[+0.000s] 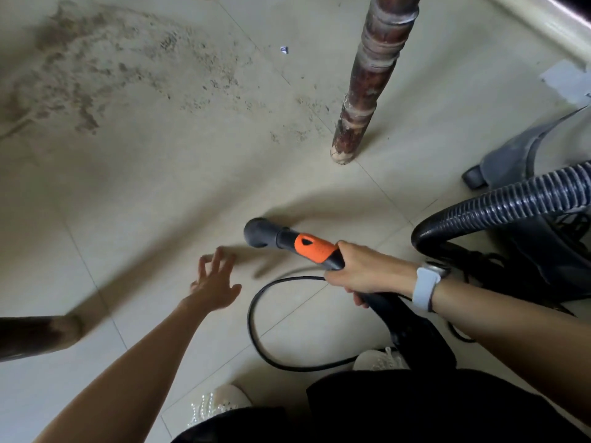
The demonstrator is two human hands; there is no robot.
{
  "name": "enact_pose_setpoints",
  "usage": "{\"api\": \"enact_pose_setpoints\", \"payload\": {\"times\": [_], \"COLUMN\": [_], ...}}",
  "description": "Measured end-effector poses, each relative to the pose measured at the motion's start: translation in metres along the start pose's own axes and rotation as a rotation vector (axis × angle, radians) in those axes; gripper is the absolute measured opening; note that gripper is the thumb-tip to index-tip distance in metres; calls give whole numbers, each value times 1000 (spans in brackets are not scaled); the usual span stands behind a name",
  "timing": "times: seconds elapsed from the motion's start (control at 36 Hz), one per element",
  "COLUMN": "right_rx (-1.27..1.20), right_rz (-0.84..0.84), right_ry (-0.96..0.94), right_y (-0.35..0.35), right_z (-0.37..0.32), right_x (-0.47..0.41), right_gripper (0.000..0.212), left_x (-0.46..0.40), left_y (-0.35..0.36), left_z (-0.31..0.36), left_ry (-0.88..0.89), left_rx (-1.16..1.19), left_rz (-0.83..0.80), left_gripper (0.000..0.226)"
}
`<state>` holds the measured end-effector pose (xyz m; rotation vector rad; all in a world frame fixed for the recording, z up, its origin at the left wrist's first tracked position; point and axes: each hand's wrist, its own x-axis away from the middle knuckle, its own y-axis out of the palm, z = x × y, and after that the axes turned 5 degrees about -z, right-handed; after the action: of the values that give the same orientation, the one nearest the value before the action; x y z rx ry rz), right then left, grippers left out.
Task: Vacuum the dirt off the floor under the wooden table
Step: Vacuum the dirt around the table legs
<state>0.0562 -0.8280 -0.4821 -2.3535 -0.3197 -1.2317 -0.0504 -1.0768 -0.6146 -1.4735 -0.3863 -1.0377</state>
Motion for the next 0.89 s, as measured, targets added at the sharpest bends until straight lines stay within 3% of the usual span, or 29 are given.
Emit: {"api": "enact_pose_setpoints", "payload": {"times": [0.08,0.25,0.42,0.47,0.75,0.89], "right_rx": [36,-115,-44,-11,-78,-209], "right_rz": [18,254,-1,-14,439,475], "right_ry": [-7,-23,-30,-39,33,50], "right_y": [-1,-5,27,26,-18,-38], "right_z": [-2,-5,-12,-13,-3,-6], "right_x": [7,-2,-4,-3,-25,-47], "right_gripper": [16,19,16,16,23,25], "left_x": [-4,-15,-17,-17,-19,-18], "left_y": [3,8,7,5,1,-5], "left_z": [-2,-14,-15,-13,-7,6], "left_ry": [12,53,44,41,24,0], "left_rx": [11,-1,30,42,63,28], "left_rz": [12,31,30,30,82,37], "left_gripper": [71,69,70,70,62,63]}}
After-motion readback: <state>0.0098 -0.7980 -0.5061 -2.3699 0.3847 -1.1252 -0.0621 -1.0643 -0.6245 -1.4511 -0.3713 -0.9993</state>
